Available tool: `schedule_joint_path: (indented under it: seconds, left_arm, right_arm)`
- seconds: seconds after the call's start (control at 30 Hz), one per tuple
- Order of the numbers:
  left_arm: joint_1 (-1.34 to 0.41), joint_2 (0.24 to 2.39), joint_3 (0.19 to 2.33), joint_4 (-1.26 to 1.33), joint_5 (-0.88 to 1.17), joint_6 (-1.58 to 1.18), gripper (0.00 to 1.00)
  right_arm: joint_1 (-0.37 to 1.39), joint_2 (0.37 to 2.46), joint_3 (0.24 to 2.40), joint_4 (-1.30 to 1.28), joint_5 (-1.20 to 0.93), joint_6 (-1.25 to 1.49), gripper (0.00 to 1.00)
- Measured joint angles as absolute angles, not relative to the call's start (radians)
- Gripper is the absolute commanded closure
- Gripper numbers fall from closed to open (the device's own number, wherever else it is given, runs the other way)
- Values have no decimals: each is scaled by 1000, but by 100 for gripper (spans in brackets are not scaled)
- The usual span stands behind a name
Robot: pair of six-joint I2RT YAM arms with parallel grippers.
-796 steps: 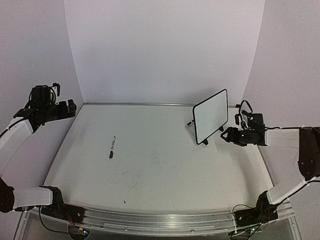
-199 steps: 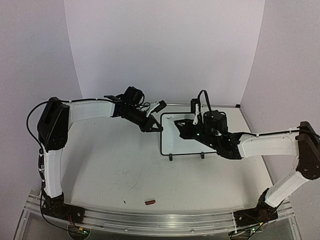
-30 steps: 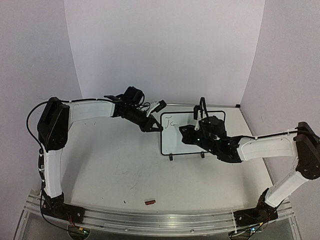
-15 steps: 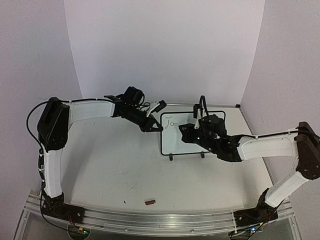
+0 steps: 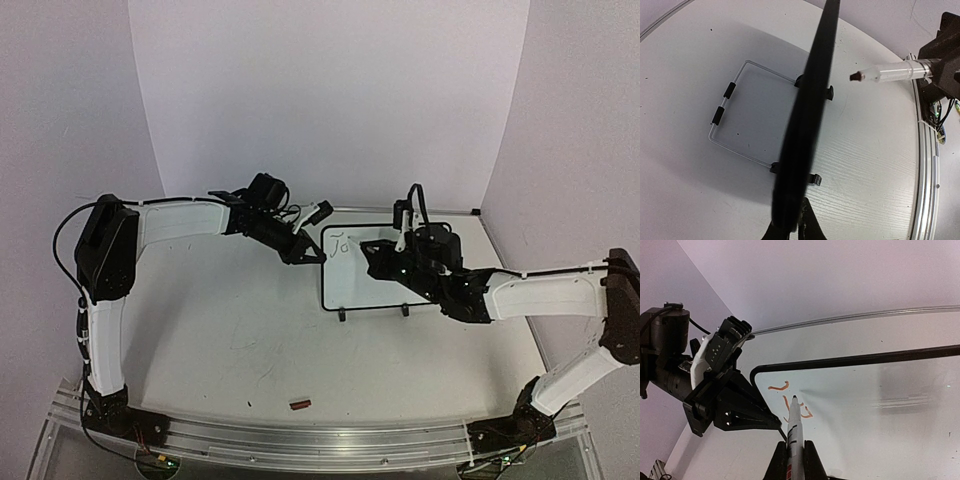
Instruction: Write a sentence on the whiteboard
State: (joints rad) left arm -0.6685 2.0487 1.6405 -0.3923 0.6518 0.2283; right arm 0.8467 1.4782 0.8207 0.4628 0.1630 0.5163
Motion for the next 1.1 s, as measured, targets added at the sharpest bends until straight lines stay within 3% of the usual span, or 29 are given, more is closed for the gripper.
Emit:
schedule_joint_path:
  seconds: [1.1]
  left_arm:
    - [-669,2049,1641,-392,652,229,100]
  right_arm:
    - [846,1505,809,482,183,516,100]
